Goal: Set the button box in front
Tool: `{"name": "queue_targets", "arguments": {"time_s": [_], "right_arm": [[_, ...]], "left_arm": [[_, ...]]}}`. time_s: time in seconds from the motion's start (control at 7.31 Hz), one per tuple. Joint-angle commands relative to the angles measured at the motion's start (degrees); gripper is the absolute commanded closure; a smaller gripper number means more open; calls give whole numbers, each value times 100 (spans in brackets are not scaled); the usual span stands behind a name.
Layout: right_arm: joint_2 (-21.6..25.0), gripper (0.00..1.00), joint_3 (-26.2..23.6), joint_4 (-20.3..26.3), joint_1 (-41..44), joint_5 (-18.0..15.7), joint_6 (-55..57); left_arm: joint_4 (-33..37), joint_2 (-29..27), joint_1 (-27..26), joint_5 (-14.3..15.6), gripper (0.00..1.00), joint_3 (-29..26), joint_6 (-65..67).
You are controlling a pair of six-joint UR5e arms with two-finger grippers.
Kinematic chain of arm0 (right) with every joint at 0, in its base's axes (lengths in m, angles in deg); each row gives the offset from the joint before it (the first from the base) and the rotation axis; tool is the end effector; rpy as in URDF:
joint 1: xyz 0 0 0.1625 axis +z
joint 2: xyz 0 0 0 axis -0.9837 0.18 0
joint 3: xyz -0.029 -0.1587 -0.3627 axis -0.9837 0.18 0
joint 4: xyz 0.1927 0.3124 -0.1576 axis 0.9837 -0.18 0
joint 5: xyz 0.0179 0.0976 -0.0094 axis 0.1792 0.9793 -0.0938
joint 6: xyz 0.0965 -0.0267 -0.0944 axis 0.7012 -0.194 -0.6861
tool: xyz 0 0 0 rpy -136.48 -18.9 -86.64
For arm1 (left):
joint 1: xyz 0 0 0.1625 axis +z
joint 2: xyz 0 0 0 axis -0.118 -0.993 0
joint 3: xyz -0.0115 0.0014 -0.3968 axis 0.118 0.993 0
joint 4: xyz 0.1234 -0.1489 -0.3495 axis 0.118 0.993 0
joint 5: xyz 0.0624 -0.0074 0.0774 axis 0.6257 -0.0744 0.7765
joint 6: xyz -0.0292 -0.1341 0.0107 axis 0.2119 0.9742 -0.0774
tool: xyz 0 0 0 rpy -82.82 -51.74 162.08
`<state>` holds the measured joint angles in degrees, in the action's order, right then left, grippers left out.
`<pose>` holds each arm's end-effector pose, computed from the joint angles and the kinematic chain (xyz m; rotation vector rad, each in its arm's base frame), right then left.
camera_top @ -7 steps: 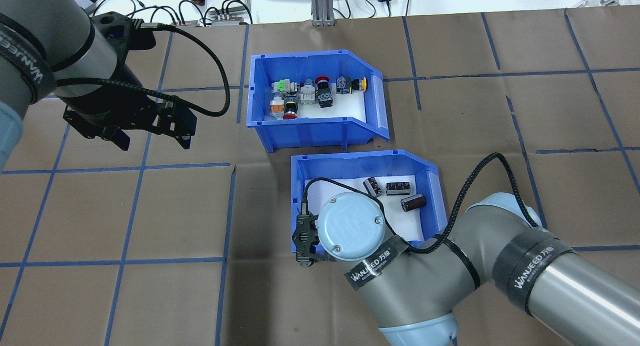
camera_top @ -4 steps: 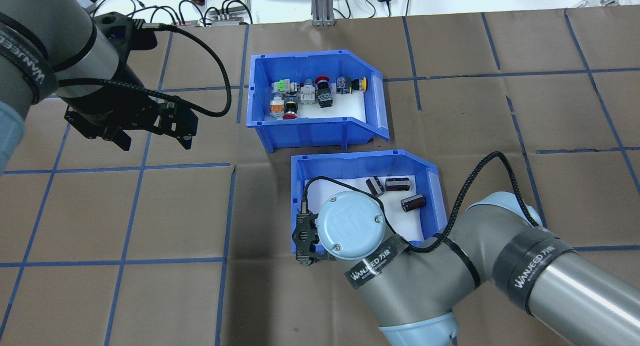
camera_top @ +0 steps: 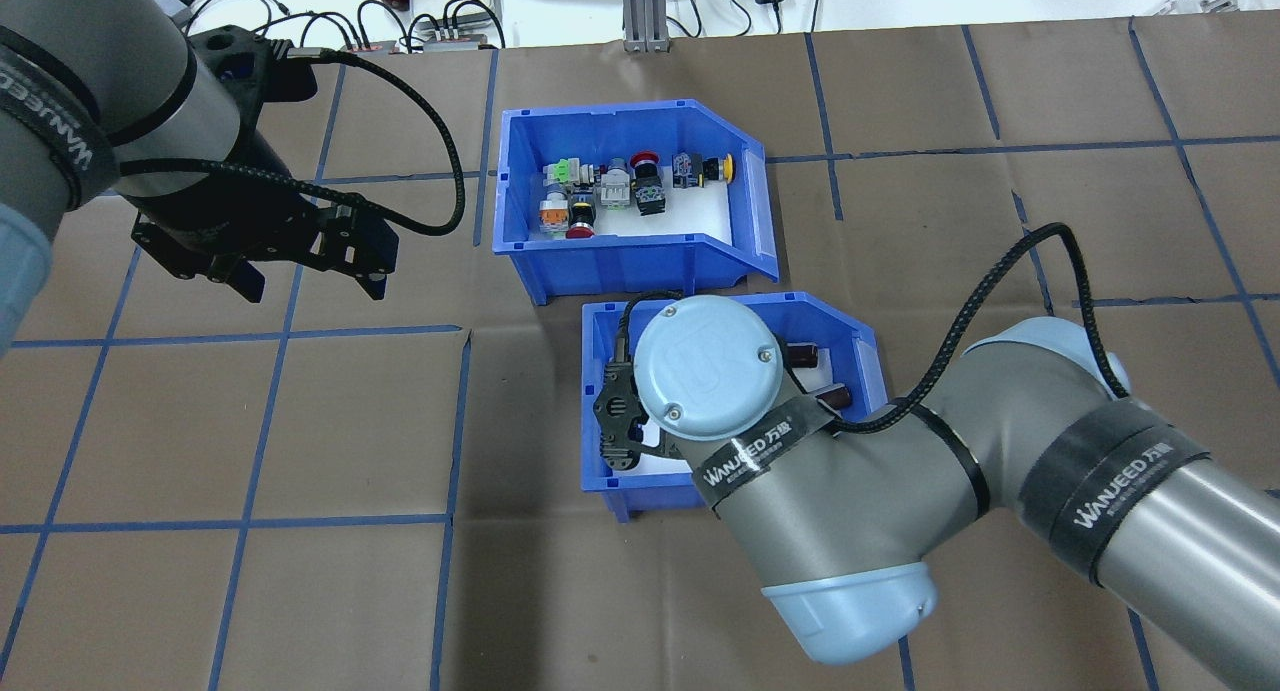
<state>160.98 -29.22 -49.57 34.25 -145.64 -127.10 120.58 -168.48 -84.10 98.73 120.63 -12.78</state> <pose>0.2680 -0.3469 0.2859 1.8540 -2.2374 0.0785 -0.1356 -0.4089 0.4362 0.0143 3.1124 -0.0345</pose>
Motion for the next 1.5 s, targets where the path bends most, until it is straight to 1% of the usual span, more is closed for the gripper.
{"name": "queue_targets", "arguments": {"time_s": [0.0, 0.27, 0.41, 0.55, 0.68, 0.82, 0.96, 1.09, 1.37], "right_arm": [[434, 0, 33, 320, -1170, 39, -21], [541, 0, 103, 340, -2076, 66, 109], [550, 0, 156, 357, -2559, 74, 728], [541, 0, 269, 436, -2843, 370, 1239], [532, 0, 453, 732, -2993, 556, 1975], [550, 0, 708, 1266, -3004, 715, 2913], [515, 0, 1076, 1889, -3004, 1151, 3819], [445, 0, 1471, 2313, -2995, 1295, 4202], [165, 0, 2113, 2956, -2969, 1322, 5150]], "left_arm": [[0, 0, 0, 0, 1, 2, -7], [0, -8, 0, 0, 1, 19, 2], [0, -8, 0, 0, 1, 20, 2], [0, -8, 0, -9, 1, 20, 2], [0, -8, 0, -9, 1, 20, 2], [0, -8, 0, -9, 1, 20, 2], [0, -8, 0, -9, 1, 20, 2], [0, -8, 0, -9, 1, 20, 2], [0, -8, 0, -9, 1, 20, 2]]}}
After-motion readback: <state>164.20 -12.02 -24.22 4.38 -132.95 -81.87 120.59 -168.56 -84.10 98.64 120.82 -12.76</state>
